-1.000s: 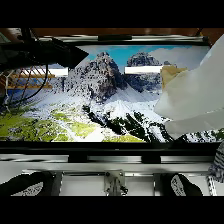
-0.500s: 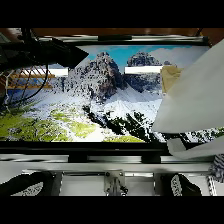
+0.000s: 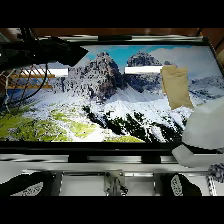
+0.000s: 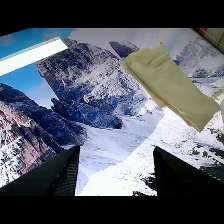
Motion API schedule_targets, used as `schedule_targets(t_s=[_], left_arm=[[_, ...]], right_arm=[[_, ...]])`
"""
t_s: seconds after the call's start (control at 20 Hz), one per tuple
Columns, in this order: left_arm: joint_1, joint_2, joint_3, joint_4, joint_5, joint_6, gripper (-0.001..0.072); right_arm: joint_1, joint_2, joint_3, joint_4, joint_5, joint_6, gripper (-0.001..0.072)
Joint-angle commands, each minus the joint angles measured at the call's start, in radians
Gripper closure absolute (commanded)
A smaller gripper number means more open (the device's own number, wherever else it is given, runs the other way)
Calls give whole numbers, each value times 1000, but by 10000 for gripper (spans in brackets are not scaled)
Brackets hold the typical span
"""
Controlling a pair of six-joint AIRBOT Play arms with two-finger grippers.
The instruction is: Fold the shirts.
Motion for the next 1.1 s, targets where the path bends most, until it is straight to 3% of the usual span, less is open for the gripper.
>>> schedule_targets(t_s=[0.0, 0.35, 0.6, 0.8, 1.05], left_arm=[[0, 0, 1, 0, 3, 0, 168], [0, 0, 1, 0, 3, 0, 168], [0, 0, 1, 0, 2, 0, 168], [0, 0, 1, 0, 3, 0, 168], [0, 0, 1, 0, 3, 0, 168]], right_arm=[[0, -121, 0, -23, 87, 49, 665], [-1, -264, 0, -198, 415, 149, 665], [-1, -294, 0, -415, 414, 206, 665], [-1, -327, 0, -335, 394, 216, 667], [-17, -378, 0, -294, 401, 314, 667]])
